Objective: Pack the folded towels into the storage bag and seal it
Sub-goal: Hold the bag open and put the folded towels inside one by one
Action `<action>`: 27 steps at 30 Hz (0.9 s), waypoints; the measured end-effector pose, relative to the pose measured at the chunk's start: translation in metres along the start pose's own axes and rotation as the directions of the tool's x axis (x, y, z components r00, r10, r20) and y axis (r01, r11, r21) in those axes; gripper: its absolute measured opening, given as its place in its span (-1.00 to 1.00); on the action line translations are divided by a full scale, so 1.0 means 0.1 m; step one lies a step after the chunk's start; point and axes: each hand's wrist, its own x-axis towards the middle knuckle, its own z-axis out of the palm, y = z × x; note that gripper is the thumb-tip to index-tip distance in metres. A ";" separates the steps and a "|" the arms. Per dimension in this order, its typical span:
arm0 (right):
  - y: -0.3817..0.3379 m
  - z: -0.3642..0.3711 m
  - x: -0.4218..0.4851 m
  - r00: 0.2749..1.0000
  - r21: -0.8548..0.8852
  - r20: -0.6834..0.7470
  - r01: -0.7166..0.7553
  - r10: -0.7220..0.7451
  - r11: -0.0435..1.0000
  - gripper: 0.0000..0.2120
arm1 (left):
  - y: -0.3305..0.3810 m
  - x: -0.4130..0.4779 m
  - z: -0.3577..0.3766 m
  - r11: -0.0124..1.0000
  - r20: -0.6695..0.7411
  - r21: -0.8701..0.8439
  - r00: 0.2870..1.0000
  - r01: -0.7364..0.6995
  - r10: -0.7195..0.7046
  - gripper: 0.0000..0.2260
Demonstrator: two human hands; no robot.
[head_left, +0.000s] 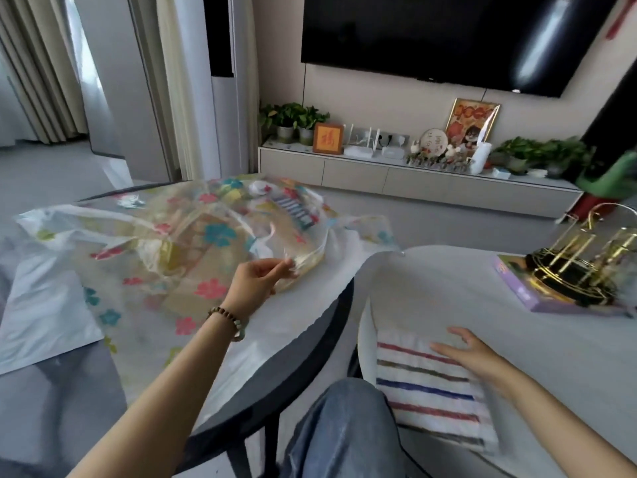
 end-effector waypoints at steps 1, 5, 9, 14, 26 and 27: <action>0.07 -0.02 -0.02 0.998 0.027 0.005 -0.061 0.061 0.998 -0.22 | -0.05 0.00 0.02 1.000 0.001 0.017 1.000 0.005 -0.005 -0.86; 0.31 -0.07 0.04 0.979 0.228 -0.028 -0.191 0.202 0.955 0.00 | -0.17 -0.01 0.09 0.998 -0.010 0.063 1.000 0.016 -0.016 -0.85; 0.40 -0.07 0.03 0.973 0.329 0.024 -0.226 0.231 0.917 -0.41 | -0.16 0.01 0.13 0.997 -0.025 0.073 1.000 0.010 -0.008 -0.87; 0.47 0.05 -0.04 0.984 0.305 0.040 -0.178 0.174 0.936 -0.64 | -0.13 0.00 0.15 0.998 -0.041 0.068 0.999 0.010 -0.007 -0.90; -0.42 -0.04 -0.40 0.975 0.518 0.119 0.100 -0.188 0.849 -0.67 | 0.26 -0.05 -0.13 0.996 -0.111 0.035 0.990 -0.082 0.086 -0.89; -0.59 -0.04 -0.45 0.962 0.548 0.132 0.131 -0.239 0.826 -0.64 | 0.36 -0.05 -0.21 0.994 -0.124 0.037 0.986 -0.107 0.111 -0.89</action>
